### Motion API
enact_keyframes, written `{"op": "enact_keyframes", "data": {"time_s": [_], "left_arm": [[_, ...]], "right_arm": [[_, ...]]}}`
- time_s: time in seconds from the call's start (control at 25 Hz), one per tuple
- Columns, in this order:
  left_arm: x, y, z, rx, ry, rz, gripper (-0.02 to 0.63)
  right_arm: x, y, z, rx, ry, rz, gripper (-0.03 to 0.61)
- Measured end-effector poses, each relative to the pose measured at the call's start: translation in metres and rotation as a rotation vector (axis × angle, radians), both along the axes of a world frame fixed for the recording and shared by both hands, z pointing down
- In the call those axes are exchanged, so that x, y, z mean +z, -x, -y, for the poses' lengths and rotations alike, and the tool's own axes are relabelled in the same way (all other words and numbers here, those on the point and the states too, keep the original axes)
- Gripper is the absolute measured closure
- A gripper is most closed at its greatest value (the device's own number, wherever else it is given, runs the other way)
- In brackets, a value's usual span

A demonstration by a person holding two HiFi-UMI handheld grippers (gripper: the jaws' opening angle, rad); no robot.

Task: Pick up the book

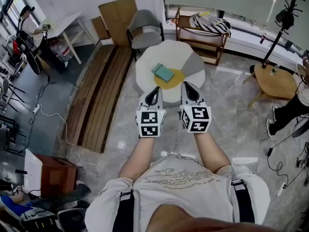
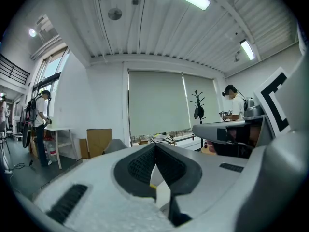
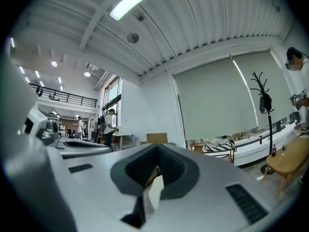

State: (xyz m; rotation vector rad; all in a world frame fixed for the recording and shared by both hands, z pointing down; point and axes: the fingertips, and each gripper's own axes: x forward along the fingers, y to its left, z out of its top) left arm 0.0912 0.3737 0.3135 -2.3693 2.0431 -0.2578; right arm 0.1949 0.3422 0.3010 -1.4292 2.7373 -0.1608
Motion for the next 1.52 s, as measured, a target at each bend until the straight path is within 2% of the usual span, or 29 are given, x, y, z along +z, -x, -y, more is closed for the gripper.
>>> {"op": "enact_keyframes", "data": {"time_s": [0.4,0.64,1.04,1.52], "left_arm": [[0.007,-0.054,0.014,-0.002,0.001,-0.011,0.6],[0.016,-0.073,0.016,-0.024,0.015,-0.005,0.6],[0.018,-0.069,0.05,-0.015,0.015,0.011,0.6],[0.007,-0.029,0.123,0.003,-0.027,-0.026,0.6]], "right_arm": [[0.007,-0.043,0.012,-0.041,-0.003,-0.001,0.552],[0.021,-0.062,0.018,-0.066,0.019,0.002,0.552],[0.023,-0.053,0.052,-0.071,0.006,0.012,0.552],[0.014,-0.007,0.118,-0.097,0.017,0.017,0.551]]}}
